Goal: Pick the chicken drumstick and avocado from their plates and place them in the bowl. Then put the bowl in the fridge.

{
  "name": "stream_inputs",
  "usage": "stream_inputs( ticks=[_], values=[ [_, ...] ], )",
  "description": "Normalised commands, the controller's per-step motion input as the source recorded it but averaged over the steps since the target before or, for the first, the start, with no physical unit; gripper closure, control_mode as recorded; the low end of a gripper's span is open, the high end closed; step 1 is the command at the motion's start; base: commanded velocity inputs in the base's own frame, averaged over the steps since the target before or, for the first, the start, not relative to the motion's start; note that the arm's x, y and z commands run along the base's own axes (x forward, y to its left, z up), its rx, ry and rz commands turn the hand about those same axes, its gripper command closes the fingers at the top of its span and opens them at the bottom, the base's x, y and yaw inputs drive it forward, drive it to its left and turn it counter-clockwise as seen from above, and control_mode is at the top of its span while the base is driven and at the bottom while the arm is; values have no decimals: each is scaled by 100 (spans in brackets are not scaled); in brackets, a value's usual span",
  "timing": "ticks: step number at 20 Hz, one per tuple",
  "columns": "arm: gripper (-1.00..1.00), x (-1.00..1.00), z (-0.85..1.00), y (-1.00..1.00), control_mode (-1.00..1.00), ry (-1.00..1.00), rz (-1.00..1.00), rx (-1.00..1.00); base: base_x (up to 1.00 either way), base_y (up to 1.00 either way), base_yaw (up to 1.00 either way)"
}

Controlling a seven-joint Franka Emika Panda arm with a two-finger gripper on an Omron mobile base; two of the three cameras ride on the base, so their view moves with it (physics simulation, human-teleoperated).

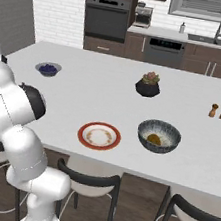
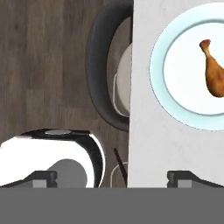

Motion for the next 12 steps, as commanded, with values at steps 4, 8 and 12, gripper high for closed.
stream_inputs(
  ticks=[4,8,12],
  values=[
    [-100,33,-45,34,-100,-9,1,0,0,0,0],
    [-100,38,-45,33,-100,-11,0,0,0,0,0],
    [-100,36,-34,15,-100,-9,0,0,0,0,0]
  ],
)
